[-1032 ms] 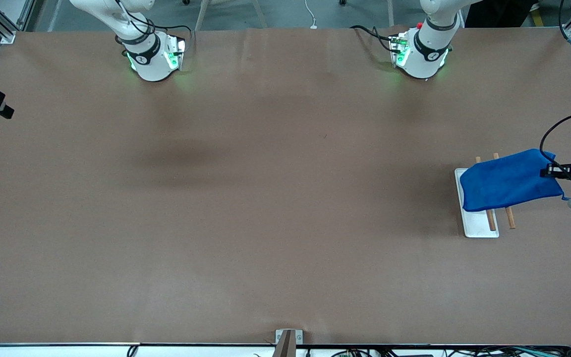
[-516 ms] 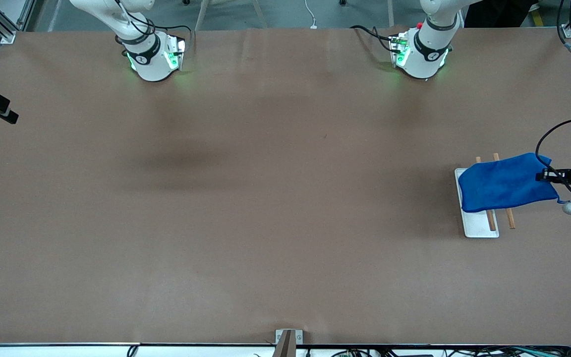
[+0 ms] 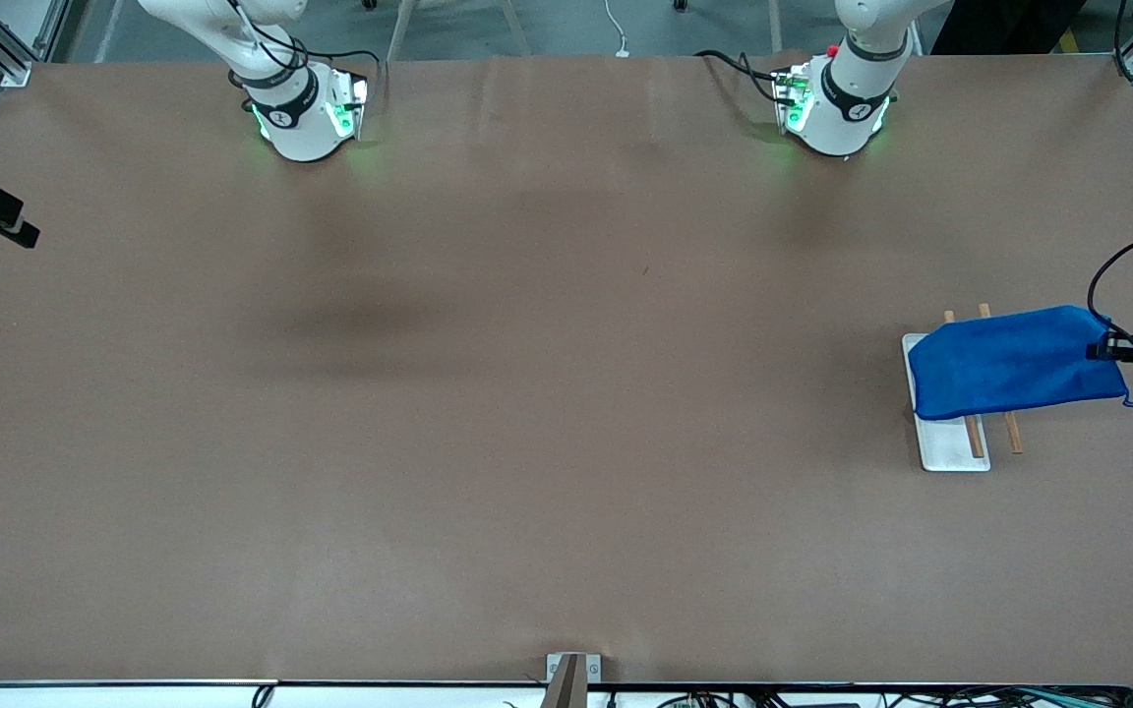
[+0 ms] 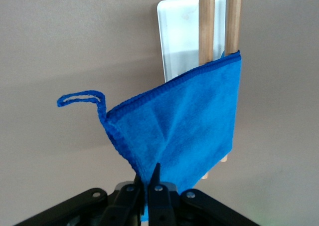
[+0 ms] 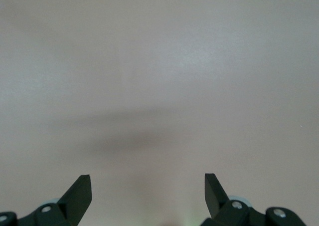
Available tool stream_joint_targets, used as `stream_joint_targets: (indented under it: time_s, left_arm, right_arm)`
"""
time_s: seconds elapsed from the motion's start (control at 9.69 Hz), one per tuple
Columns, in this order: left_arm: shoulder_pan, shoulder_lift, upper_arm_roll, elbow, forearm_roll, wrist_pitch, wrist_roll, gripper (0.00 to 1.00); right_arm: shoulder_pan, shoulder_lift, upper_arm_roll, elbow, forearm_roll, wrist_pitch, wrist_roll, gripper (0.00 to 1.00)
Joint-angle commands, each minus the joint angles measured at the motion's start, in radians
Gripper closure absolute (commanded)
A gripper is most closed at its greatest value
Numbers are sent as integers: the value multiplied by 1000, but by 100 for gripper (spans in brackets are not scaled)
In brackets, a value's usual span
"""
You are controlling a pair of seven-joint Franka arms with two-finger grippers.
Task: Right arm passes towel to left arm to hang
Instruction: 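Lower the towel onto the dowels and open the left gripper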
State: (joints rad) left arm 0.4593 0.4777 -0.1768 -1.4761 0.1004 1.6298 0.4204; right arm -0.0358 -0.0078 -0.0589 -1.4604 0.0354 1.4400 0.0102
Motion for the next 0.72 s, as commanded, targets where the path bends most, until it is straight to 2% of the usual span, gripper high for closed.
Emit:
stream_joint_targets:
  time_s: [0.0, 0.1, 0.21, 0.62]
  left_arm:
    - [7, 47, -6, 4, 19, 30, 12, 84]
    - [10, 51, -4, 4, 19, 34, 12, 58]
    - [12, 52, -6, 5, 19, 36, 14, 1]
    - [10, 10, -18, 51, 16, 31, 17, 0]
  right_arm:
    - [10, 2, 4, 6, -19, -1, 8, 0]
    - [10, 2, 4, 6, -19, -1, 8, 0]
    - [10, 2, 4, 6, -19, -1, 8, 0]
    - [13, 3, 4, 3, -19, -3, 8, 0]
